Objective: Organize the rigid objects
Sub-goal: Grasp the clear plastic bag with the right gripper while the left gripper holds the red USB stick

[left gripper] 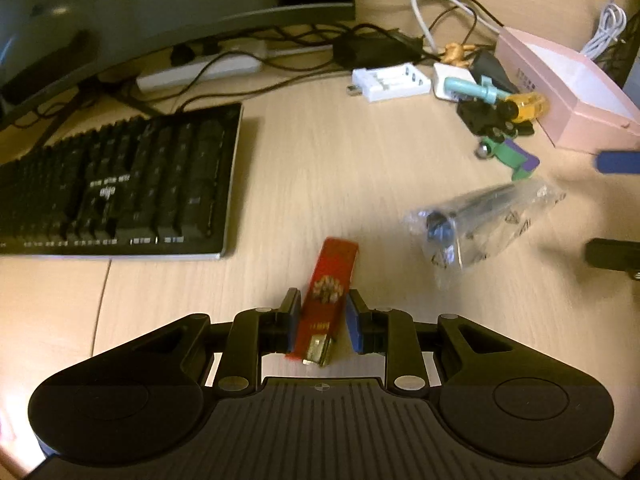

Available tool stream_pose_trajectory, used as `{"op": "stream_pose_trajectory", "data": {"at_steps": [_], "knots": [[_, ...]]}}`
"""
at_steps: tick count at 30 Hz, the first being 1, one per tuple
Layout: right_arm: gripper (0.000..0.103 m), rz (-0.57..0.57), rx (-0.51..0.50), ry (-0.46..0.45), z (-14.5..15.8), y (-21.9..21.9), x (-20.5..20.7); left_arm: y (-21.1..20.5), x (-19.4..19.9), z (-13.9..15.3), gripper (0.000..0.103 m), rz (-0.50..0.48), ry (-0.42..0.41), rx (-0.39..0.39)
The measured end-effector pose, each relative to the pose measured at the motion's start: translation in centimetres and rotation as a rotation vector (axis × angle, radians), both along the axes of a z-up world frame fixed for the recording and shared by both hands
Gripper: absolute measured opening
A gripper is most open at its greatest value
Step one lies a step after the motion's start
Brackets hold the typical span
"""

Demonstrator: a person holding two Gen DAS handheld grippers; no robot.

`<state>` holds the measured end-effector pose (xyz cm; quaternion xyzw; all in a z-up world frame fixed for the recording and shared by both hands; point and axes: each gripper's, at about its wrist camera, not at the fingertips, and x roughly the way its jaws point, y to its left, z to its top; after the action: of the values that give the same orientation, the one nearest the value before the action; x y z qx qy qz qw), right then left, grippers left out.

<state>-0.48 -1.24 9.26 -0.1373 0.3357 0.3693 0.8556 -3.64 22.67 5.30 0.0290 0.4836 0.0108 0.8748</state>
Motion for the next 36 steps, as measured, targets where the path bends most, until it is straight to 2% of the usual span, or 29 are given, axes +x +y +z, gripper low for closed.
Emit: {"op": "stream_pose_trajectory", "data": {"at_steps": [2, 5, 7, 10, 13, 16, 18, 20, 24, 26, 28, 29, 31, 33, 36], "knots": [[0.086, 0.109, 0.009, 0.028, -0.4, 1.7, 0.9, 0.1, -0.6, 0.2, 0.028, 0.003, -0.011, -0.002], [0.086, 0.180, 0.006, 0.078, -1.4, 4.0, 2.5, 0.4, -1.3, 0.5, 0.028, 0.022, -0.030, -0.032], [0.086, 0.161, -0.010, 0.109, -2.5, 5.5, 3.7, 0.5, -1.7, 0.6, 0.028, 0.030, -0.035, -0.029], [0.086, 0.100, -0.001, 0.205, -3.4, 6.1, 4.2, 0.7, -2.1, 0.7, 0.028, 0.024, -0.045, -0.026], [0.086, 0.199, 0.067, 0.304, -2.7, 5.9, 3.3, 0.8, -1.6, 0.6, 0.028, -0.003, -0.045, -0.009], [0.086, 0.233, 0.061, 0.227, -1.5, 6.1, 1.8, 0.8, -0.5, 0.4, 0.029, -0.025, -0.041, 0.016], [0.086, 0.238, 0.034, 0.147, -0.9, 6.5, 1.3, 1.0, 0.2, 0.4, 0.029, -0.039, -0.041, 0.008], [0.086, 0.237, 0.022, 0.105, -0.9, 6.8, 1.4, 1.1, 0.8, 0.4, 0.029, -0.052, -0.034, -0.009], [0.085, 0.282, -0.004, 0.131, -1.9, 7.9, 2.5, 0.9, 1.0, 0.1, 0.029, -0.075, -0.007, -0.037], [0.082, 0.299, -0.022, 0.139, -3.0, 8.9, 3.3, 0.4, 0.5, -0.5, 0.029, -0.096, 0.002, -0.019], [0.064, 0.276, -0.057, 0.166, -4.4, 10.1, 4.4, 0.2, 0.0, -0.7, 0.029, -0.106, -0.017, -0.011], [0.060, 0.263, -0.065, 0.172, -4.8, 10.3, 4.5, 0.4, 0.0, -0.7, 0.029, -0.100, -0.019, -0.022], [0.029, 0.249, -0.062, 0.177, -4.5, 10.1, 4.4, 0.9, 0.2, -0.8, 0.031, -0.080, -0.023, -0.052], [0.021, 0.225, -0.048, 0.220, -3.9, 9.3, 4.1, 0.8, 0.3, -0.8, 0.030, -0.085, -0.033, -0.049], [0.016, 0.151, -0.036, 0.226, -2.8, 7.1, 2.7, 0.1, 0.0, -0.9, 0.027, -0.127, -0.059, -0.020]]}}
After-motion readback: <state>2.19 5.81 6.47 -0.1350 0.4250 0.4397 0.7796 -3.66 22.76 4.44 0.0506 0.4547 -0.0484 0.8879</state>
